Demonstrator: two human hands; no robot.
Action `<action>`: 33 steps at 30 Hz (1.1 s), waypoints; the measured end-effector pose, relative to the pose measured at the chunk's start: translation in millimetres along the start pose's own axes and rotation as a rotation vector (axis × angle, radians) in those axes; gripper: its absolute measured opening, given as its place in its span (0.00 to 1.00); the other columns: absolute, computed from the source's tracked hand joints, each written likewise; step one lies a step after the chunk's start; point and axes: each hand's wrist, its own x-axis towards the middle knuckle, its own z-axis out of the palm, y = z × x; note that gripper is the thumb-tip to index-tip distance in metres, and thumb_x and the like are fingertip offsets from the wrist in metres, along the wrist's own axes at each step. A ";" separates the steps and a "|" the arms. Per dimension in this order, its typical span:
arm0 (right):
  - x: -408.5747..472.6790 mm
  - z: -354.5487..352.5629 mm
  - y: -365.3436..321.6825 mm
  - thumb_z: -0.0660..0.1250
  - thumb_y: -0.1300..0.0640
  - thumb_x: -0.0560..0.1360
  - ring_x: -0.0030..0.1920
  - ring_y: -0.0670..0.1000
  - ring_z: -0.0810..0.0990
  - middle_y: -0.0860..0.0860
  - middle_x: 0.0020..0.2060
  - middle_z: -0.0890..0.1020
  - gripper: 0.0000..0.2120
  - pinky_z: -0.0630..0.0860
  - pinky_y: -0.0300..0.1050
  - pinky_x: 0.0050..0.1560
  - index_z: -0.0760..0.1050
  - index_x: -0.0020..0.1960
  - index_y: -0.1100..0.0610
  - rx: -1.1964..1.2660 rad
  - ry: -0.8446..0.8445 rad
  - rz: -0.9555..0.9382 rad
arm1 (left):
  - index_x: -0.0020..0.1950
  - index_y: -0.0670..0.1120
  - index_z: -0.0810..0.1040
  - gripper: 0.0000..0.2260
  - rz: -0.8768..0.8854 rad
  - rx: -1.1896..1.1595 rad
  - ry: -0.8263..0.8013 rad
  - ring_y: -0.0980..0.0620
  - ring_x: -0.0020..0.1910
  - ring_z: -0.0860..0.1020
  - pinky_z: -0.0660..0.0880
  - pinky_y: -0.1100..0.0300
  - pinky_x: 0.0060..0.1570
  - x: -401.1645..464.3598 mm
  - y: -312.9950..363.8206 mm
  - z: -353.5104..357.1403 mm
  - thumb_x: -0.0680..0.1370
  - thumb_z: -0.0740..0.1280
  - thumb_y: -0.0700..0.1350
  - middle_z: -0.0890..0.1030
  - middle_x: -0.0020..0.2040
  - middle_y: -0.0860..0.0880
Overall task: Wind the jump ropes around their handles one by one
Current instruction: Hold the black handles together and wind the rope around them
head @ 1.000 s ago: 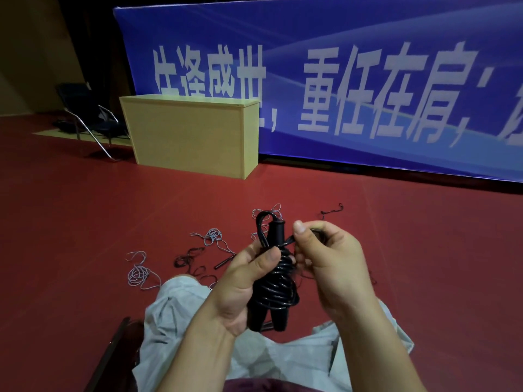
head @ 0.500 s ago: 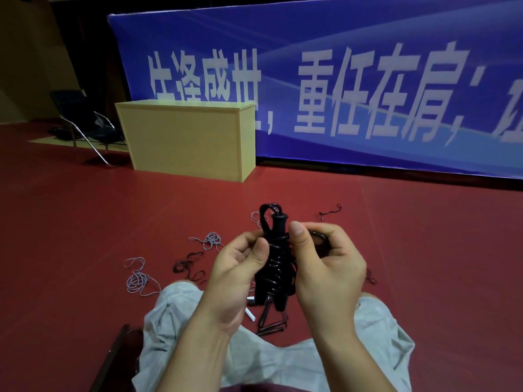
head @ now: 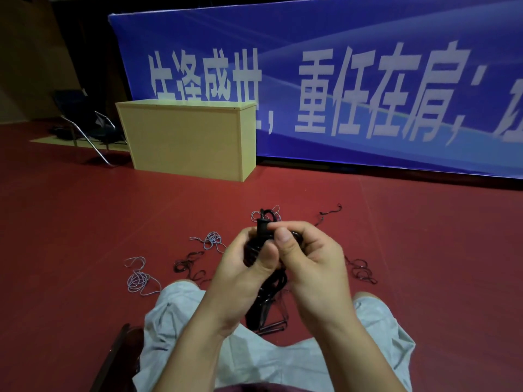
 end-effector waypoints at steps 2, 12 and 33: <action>4.0 -3.7 -1.1 0.69 0.56 0.75 0.36 0.47 0.81 0.53 0.36 0.84 0.05 0.77 0.38 0.38 0.84 0.45 0.55 0.146 -0.080 0.111 | 0.58 0.47 0.78 0.36 0.021 0.007 -0.028 0.53 0.48 0.81 0.78 0.58 0.49 1.6 -0.8 -4.0 0.59 0.77 0.69 0.83 0.46 0.51; 11.0 -23.7 -2.9 0.69 0.60 0.76 0.29 0.47 0.77 0.52 0.28 0.81 0.07 0.74 0.39 0.31 0.83 0.40 0.54 -0.173 -0.024 0.029 | 0.54 0.47 0.82 0.21 -0.047 -0.037 0.075 0.49 0.45 0.81 0.77 0.53 0.47 3.4 -5.2 -9.6 0.63 0.79 0.47 0.84 0.45 0.45; 15.1 -25.9 -16.5 0.68 0.57 0.76 0.31 0.46 0.77 0.52 0.32 0.81 0.07 0.74 0.38 0.32 0.85 0.47 0.57 0.030 0.017 0.149 | 0.49 0.50 0.82 0.10 -0.035 -0.003 0.078 0.50 0.44 0.78 0.74 0.43 0.52 -3.2 0.4 10.9 0.76 0.67 0.53 0.83 0.42 0.50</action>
